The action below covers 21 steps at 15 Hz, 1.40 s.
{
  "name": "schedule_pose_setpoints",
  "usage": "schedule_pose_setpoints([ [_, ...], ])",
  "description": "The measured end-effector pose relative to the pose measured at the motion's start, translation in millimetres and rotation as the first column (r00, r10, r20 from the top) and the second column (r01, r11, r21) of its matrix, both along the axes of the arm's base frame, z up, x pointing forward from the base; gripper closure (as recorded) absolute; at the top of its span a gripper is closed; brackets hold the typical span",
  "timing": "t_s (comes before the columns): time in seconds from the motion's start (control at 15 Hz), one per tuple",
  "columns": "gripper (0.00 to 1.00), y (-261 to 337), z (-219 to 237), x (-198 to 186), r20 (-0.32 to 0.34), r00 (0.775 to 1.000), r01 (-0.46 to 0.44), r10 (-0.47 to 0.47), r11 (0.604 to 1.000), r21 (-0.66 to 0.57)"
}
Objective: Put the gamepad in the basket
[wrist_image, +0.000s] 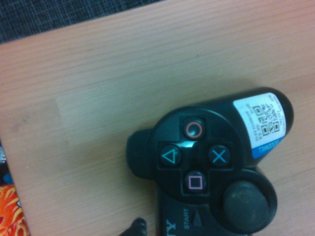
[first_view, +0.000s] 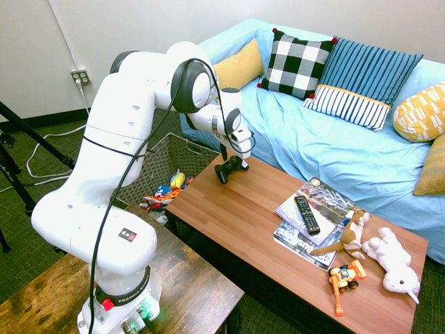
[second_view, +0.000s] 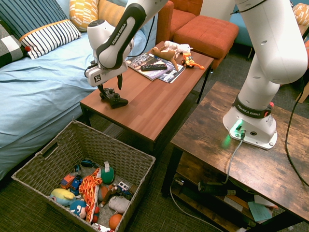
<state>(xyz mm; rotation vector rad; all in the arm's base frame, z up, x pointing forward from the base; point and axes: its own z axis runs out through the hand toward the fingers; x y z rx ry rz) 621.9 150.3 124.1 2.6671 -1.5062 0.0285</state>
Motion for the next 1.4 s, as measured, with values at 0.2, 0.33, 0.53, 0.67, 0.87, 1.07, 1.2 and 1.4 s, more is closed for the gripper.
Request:
schedule_pose_setpoints([
  [0.2, 0.00, 2, -7, 6, -0.001, 1.000, 0.002, -0.002, 1.000, -0.002],
  [0.33, 0.00, 2, -12, 9, -0.008, 1.000, 0.004, -0.004, 1.000, -0.005],
  [0.53, 1.00, 2, -16, 14, -0.014, 1.000, 0.015, -0.015, 1.000, 0.000],
  [0.67, 1.00, 1, -16, 16, -0.016, 1.000, 0.024, -0.024, 1.000, 0.006],
  [0.87, 1.00, -4, -21, 16, -0.031, 0.999, 0.034, -0.034, 0.999, 0.015],
  [1.07, 1.00, -3, -25, 15, -0.042, 0.999, 0.035, -0.034, 0.999, 0.030],
  [1.2, 1.00, -2, -24, 15, -0.052, 0.998, 0.030, -0.028, 0.999, 0.034],
  [1.4, 1.00, -3, -21, 18, -0.050, 0.999, -0.001, 0.003, 0.999, 0.037],
])
